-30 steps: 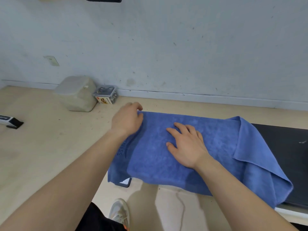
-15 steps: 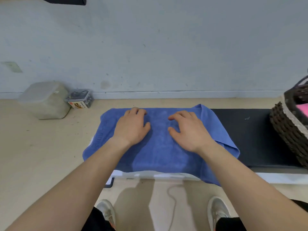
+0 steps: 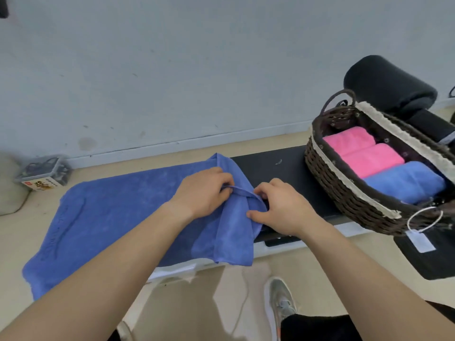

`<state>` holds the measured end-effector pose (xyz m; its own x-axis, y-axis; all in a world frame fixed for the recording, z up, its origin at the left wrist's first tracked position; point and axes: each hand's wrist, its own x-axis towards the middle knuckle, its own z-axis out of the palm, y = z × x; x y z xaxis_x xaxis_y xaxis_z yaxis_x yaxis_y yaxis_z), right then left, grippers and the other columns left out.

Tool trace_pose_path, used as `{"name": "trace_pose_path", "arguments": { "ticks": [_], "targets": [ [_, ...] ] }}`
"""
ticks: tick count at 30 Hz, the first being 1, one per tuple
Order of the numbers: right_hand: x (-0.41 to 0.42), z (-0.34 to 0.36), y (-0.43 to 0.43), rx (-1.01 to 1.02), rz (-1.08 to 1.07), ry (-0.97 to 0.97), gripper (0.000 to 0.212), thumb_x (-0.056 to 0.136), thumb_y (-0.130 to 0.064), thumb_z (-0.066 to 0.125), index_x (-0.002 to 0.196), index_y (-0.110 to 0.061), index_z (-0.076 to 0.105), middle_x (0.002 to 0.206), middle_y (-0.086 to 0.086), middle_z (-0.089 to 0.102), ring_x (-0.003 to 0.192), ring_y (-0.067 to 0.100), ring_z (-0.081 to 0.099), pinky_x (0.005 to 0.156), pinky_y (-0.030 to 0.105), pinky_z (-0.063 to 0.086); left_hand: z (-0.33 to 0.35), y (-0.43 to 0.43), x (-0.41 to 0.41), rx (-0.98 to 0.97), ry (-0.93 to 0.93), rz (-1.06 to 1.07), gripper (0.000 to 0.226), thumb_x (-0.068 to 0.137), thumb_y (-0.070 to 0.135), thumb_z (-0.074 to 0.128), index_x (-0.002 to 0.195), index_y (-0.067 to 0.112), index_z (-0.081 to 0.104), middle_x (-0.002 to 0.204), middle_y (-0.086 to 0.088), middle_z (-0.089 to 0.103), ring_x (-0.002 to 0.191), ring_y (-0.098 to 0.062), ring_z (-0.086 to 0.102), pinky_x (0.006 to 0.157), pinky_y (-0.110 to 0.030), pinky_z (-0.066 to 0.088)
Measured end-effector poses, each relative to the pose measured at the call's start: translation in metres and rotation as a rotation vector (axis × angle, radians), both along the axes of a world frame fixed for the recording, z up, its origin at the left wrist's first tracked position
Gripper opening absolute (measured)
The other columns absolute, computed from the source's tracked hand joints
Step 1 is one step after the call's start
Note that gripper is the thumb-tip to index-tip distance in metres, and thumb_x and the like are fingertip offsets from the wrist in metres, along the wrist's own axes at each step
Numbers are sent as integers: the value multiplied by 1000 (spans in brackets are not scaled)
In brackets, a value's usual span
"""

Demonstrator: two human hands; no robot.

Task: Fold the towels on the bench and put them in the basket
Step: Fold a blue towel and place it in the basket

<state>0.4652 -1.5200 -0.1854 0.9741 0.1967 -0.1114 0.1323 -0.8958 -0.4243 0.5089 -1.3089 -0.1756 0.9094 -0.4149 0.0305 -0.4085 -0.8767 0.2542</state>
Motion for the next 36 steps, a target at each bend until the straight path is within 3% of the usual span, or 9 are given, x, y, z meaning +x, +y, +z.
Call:
{"name": "trace_pose_path", "arguments": {
  "ticks": [4, 10, 14, 18, 24, 27, 30, 33, 36],
  "targets": [
    [3, -2, -4, 103, -96, -18, 13, 92, -37, 56, 89, -24, 52, 88, -6, 58, 82, 21, 57, 71, 39, 51, 22, -14, 20, -198, 5, 83, 14, 94, 30, 52, 87, 36, 63, 79, 18, 63, 76, -5, 57, 72, -40, 53],
    [-4, 11, 0, 554, -274, 13, 15, 96, -33, 55, 105, -22, 50, 78, -8, 61, 66, 13, 57, 59, 32, 47, 49, -51, 54, -470, 10, 199, 16, 97, 29, 51, 90, 31, 65, 88, 8, 70, 57, -16, 69, 70, -35, 57],
    [-11, 7, -8, 376, -207, 104, 23, 87, -39, 64, 90, -20, 51, 85, -5, 62, 78, 20, 61, 67, 37, 52, 49, -71, 71, -536, 83, 232, 14, 96, 25, 54, 86, 27, 65, 86, 0, 71, 55, -15, 70, 63, -29, 57],
    [-9, 15, -35, 169, -400, -111, 22, 95, -39, 52, 100, -18, 49, 93, 3, 65, 85, 33, 61, 68, 41, 50, 34, -83, 88, -456, 20, 249, 11, 93, 30, 58, 87, 28, 68, 82, 5, 71, 77, -19, 70, 74, -33, 56],
    [-10, 1, -29, -311, -381, -403, 29, 78, -21, 63, 104, -10, 56, 101, 10, 58, 87, 34, 60, 57, 36, 40, 4, -100, 74, -423, -41, 98, 55, 97, 27, 56, 149, 23, 39, 154, 1, 37, 137, -15, 42, 109, -32, 37],
    [-12, -12, -10, -193, -175, -413, 50, 82, -30, 60, 126, -6, 58, 121, 14, 60, 105, 35, 59, 82, 43, 50, -26, -94, 54, -246, -30, 70, 58, 99, 36, 51, 153, 23, 34, 162, -1, 27, 147, -20, 28, 118, -36, 27],
    [-17, -24, -4, -171, -92, -85, 75, 99, -51, 34, 158, -9, 13, 165, 15, 11, 152, 33, 12, 122, 44, 14, -42, -92, 60, -3, 44, 20, 63, 101, 53, 37, 157, 29, 23, 166, -1, 15, 152, -21, 14, 123, -46, 14],
    [-19, -34, -11, -257, -107, 4, 90, 84, -65, -8, 159, -15, -6, 165, 10, -15, 153, 25, -13, 122, 44, -4, -45, -103, 74, 133, 64, -32, 64, 100, 60, 23, 158, 37, 8, 168, 2, 3, 154, -21, 3, 122, -53, 3],
    [-17, -33, -19, -294, -160, 29, 81, 94, -62, 3, 158, -13, -9, 164, 13, -19, 152, 25, -16, 123, 44, -6, -46, -120, 82, 177, 64, -49, 64, 100, 63, 17, 157, 40, 0, 168, 4, -3, 154, -20, -2, 122, -54, -1]
  ]
}}
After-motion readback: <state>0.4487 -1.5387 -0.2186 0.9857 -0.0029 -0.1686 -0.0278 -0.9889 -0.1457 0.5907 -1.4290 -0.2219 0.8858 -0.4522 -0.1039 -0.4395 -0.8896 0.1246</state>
